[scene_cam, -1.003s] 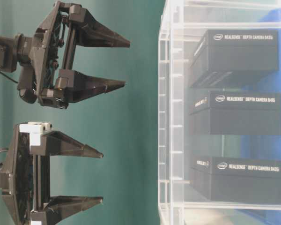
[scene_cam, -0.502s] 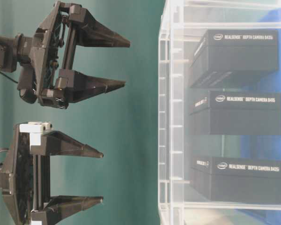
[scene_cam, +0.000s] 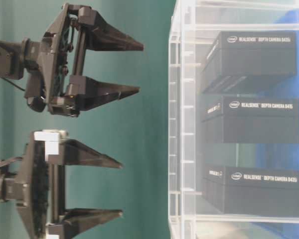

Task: Take the box out of the case with both arms.
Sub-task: 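Lower both open grippers around the left and right black boxes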

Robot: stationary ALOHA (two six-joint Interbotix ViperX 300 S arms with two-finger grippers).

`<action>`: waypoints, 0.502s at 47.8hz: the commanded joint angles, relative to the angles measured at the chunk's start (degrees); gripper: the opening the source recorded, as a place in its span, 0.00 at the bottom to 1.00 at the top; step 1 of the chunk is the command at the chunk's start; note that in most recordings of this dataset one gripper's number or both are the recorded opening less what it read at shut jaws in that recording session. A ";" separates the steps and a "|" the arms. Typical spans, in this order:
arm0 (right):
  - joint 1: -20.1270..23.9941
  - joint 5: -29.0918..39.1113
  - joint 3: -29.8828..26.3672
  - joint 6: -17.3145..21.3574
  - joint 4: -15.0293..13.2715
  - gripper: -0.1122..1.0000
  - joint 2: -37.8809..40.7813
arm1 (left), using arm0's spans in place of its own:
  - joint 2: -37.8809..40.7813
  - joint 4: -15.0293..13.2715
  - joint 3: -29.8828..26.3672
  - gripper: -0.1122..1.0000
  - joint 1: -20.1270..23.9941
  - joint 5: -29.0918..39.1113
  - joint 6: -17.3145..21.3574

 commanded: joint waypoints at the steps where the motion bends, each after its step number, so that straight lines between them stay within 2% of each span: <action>1: 0.09 -0.44 0.35 0.00 -0.18 0.95 -0.53 | -1.41 1.14 0.79 0.87 0.18 -1.85 -0.09; 14: 0.00 -5.27 5.36 0.00 -0.97 0.95 0.44 | -2.64 1.67 8.17 0.87 0.70 -10.02 -0.62; 24: -0.35 -9.32 7.82 0.09 -1.05 0.95 1.41 | -3.16 1.76 13.36 0.87 1.32 -16.26 -2.72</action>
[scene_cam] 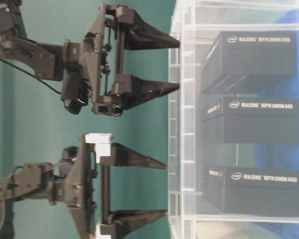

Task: Take the box out of the case with both arms.
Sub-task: 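Lower both open grippers around the left and right black boxes, then close both grippers on the outer black boxes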

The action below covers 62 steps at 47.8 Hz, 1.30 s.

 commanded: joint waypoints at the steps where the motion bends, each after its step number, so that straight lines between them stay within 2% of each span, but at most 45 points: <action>1: -0.26 -1.41 0.26 0.18 -0.18 0.95 -0.35 | -2.20 0.26 1.05 0.87 0.18 -3.08 -0.62; 14: -0.44 -4.48 1.85 0.18 -0.18 0.95 1.67 | -1.76 0.18 4.92 0.87 0.26 -7.91 -2.11; 24: -0.53 -5.80 2.90 0.18 -1.58 0.95 2.46 | -0.79 0.26 7.21 0.87 0.26 -10.28 -2.37; 38: -0.70 -8.26 5.89 0.26 -2.02 0.95 2.64 | 0.09 0.09 10.02 0.87 0.18 -15.12 -3.16; 62: -1.32 -9.93 7.29 1.32 -2.02 0.95 2.64 | 0.62 -0.35 13.89 0.87 0.26 -15.82 -3.78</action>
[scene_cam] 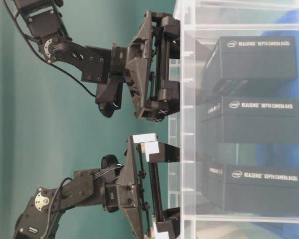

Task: Take the box out of the case with both arms.
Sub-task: 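Close both grippers on the outer black boxes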

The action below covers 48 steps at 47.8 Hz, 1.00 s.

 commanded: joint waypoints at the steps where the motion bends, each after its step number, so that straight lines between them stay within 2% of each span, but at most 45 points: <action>1: -0.88 0.44 0.26 0.09 -0.18 0.95 -0.88 | -0.26 0.18 1.49 0.87 0.18 0.70 0.44; 12: -0.88 3.43 0.18 1.05 -0.18 0.95 -0.88 | -0.26 -0.53 1.23 0.84 0.18 2.20 1.05; 14: -0.88 4.04 0.26 1.32 -0.18 0.94 -0.97 | -0.26 -0.62 1.23 0.81 0.18 2.64 1.05; 19: -0.88 5.54 0.35 1.67 -0.26 0.91 -0.97 | -0.44 -0.70 1.14 0.67 -0.09 3.78 1.32; 26: -0.79 5.71 0.44 2.72 -0.70 0.69 -0.97 | -1.32 -1.05 1.14 0.67 -0.09 3.96 1.23; 48: -0.35 4.83 0.18 4.13 -0.79 0.69 -1.05 | -1.58 -1.14 0.26 0.67 -0.35 4.48 1.05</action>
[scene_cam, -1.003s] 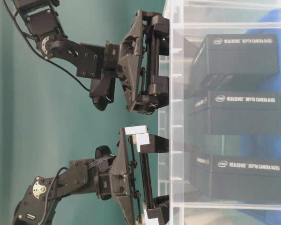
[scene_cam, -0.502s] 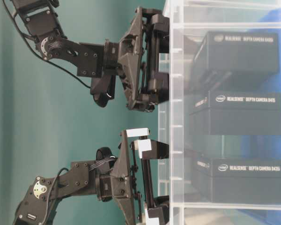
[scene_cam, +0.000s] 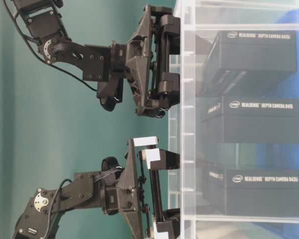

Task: Take the box out of the case with both arms.
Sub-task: 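Close both grippers on the outer black boxes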

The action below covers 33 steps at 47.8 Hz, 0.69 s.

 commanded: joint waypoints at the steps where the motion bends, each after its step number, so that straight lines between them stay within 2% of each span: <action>1: -0.44 0.53 0.18 -0.18 -0.53 0.69 -1.05 | -1.23 0.26 0.09 0.67 -0.18 1.85 0.53; 6: -0.44 0.53 -0.09 0.26 -0.53 0.69 -1.05 | -1.23 0.26 -0.18 0.67 -0.26 1.85 0.53; 20: -0.44 -0.44 -0.18 4.48 -0.53 0.69 -2.72 | -1.67 0.26 -2.02 0.67 -0.26 2.02 0.70; 33: -0.44 0.53 -2.37 4.75 -0.44 0.69 -4.57 | -2.64 0.26 -5.36 0.67 -0.53 4.66 1.85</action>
